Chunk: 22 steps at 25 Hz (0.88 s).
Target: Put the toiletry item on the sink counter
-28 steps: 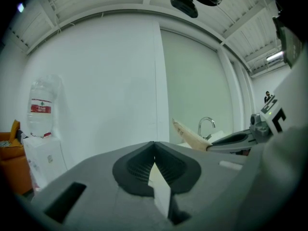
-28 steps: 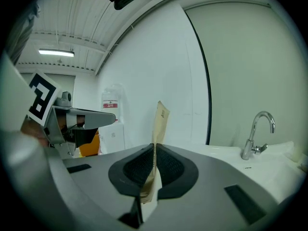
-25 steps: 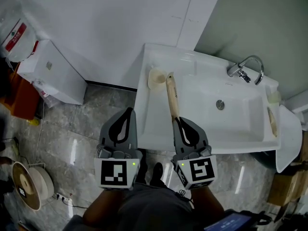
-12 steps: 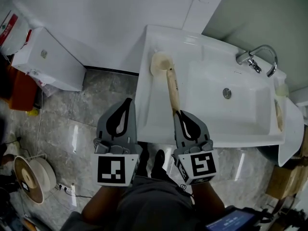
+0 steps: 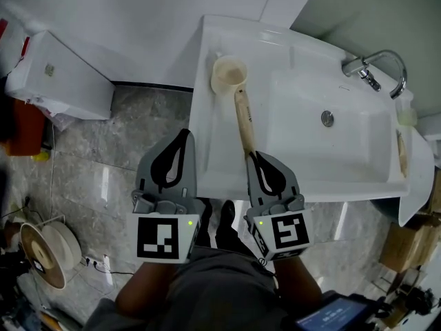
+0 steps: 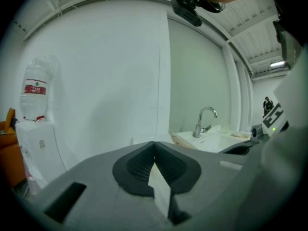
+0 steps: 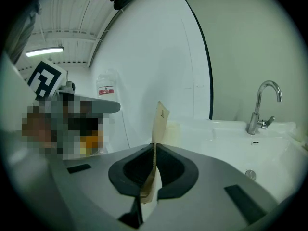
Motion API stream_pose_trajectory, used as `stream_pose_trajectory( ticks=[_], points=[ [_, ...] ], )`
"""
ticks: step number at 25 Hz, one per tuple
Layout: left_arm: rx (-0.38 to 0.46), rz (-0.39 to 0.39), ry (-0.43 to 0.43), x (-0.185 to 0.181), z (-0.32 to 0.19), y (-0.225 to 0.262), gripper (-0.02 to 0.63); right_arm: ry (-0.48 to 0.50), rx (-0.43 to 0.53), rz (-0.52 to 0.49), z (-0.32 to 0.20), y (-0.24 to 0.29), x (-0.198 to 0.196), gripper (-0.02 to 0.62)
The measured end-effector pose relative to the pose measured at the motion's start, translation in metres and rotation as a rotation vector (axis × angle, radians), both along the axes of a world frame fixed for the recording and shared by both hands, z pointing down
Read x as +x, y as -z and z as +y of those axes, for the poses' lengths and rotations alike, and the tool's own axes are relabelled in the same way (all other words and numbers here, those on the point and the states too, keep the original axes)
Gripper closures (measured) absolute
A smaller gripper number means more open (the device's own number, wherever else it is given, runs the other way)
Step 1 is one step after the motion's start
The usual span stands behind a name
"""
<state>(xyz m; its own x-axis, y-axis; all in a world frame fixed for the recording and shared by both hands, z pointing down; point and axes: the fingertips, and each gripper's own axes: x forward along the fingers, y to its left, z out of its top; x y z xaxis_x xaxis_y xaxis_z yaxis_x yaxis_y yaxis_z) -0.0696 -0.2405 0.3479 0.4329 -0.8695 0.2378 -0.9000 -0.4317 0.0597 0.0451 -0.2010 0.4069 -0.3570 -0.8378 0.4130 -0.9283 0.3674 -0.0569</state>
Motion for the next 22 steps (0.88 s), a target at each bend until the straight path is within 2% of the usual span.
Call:
stream_pose_trajectory(
  ticks=[22],
  points=[
    [-0.091,0.006,-0.049,0.021,-0.021,-0.047,0.592,-0.013,-0.116,0.027,-0.006,-0.052,0.014,0.575]
  ],
)
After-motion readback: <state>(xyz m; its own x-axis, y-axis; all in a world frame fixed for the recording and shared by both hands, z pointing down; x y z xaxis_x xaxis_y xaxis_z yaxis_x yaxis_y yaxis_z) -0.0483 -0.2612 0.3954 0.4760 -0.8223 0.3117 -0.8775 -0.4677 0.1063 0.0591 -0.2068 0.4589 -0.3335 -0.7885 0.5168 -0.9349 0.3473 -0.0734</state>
